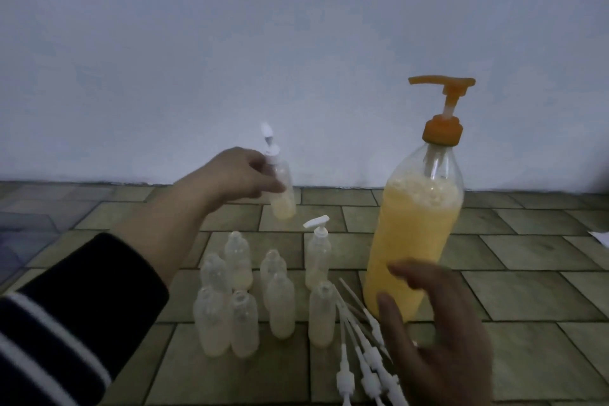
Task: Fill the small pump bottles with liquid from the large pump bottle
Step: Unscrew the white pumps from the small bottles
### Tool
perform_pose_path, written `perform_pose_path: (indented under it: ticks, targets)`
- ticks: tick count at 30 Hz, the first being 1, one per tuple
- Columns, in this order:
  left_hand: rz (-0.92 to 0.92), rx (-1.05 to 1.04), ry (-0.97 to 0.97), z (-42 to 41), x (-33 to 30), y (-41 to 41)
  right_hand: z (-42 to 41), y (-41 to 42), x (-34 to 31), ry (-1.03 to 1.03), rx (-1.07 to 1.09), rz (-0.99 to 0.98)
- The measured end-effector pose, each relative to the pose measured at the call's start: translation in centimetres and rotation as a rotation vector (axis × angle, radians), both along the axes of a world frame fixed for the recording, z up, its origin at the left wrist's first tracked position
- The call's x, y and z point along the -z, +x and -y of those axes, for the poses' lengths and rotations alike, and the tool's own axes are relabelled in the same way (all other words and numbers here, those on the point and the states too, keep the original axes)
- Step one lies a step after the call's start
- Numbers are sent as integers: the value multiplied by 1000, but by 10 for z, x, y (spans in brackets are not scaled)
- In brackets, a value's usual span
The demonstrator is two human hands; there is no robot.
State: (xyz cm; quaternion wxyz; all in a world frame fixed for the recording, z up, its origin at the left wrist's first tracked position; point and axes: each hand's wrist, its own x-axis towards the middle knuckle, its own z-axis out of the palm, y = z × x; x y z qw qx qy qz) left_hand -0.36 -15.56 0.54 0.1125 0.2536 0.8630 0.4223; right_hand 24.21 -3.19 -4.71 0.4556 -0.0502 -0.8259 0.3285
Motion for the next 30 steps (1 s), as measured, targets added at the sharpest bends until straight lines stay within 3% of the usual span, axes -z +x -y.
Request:
perform_pose_path:
  ticks: [2,6,10,15,20,30]
  targets:
    - [-115,-30,76,9,-11,14,8,-21,-16,-16,-28,41]
    - [-239,-45,136,11,-14,42,4,-74,-84,-312,-206,225]
    - [-401,-5,167,6,-8,61,3,-103,-114,-219,-222,279]
    - [-288,55,286,9,-2,74,0,-109,-107,-285,-201,259]
    - [-8,239,494,14,2,86,-9,-96,-108,-370,-390,331]
    - [-28,286,462,14,0,87,-15,-86,-104,-464,-319,288]
